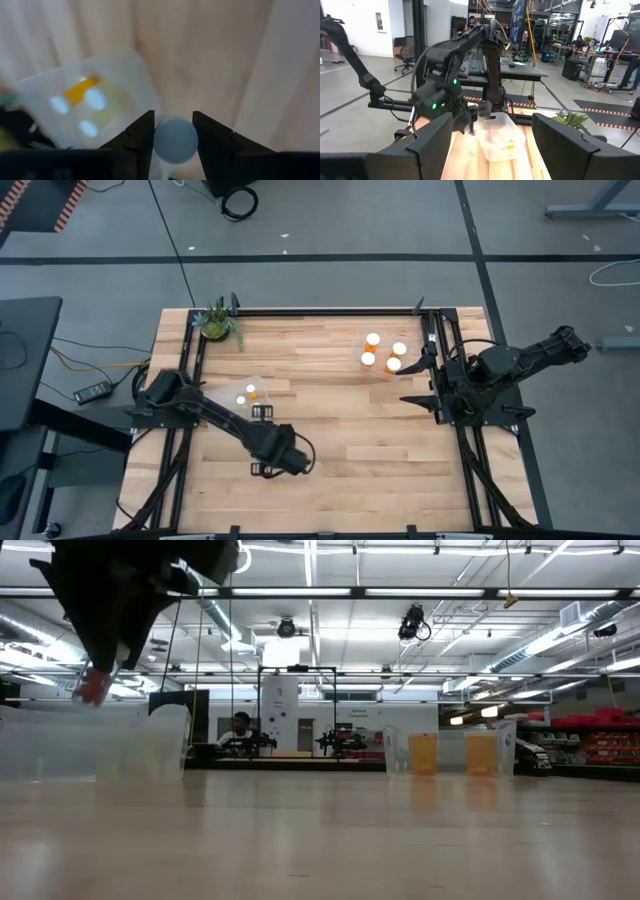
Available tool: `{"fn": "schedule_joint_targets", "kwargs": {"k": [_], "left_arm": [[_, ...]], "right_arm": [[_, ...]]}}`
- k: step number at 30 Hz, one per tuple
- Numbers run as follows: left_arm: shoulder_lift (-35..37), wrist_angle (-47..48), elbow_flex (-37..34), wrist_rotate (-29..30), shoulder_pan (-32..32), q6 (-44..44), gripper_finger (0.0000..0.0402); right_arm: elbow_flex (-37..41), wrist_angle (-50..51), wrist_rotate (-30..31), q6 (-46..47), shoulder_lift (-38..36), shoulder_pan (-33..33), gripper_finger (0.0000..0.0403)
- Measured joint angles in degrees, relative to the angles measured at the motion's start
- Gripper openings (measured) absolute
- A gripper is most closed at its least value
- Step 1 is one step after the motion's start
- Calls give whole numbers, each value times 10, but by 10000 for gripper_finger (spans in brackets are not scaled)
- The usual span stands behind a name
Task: Pick and place medicine bottles into bin by pill shape (circle, oval)
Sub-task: Put the blue pill bottle into the left transparent bin
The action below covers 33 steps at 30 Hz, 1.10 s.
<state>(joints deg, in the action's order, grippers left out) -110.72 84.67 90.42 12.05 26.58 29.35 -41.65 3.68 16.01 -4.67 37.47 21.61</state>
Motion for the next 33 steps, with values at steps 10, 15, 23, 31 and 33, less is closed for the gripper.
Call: {"fn": "schedule_joint_targets", "kwargs": {"k": [10, 15, 23, 31, 33], "left_arm": [[168, -18, -133, 69, 21, 143, 131], [268, -82, -238, 96, 44, 231, 132], [396, -211, -406, 159, 65, 336, 138], [444, -280, -525, 163, 65, 445, 134], [445, -283, -541, 162, 65, 476, 142]], "right_arm": [[0, 1, 0, 1, 0, 0, 280], [0, 0, 0, 0, 0, 0, 280], [0, 0, 0, 0, 0, 0, 280], [0, 0, 0, 0, 0, 0, 280], [0, 0, 0, 0, 0, 0, 280]]}}
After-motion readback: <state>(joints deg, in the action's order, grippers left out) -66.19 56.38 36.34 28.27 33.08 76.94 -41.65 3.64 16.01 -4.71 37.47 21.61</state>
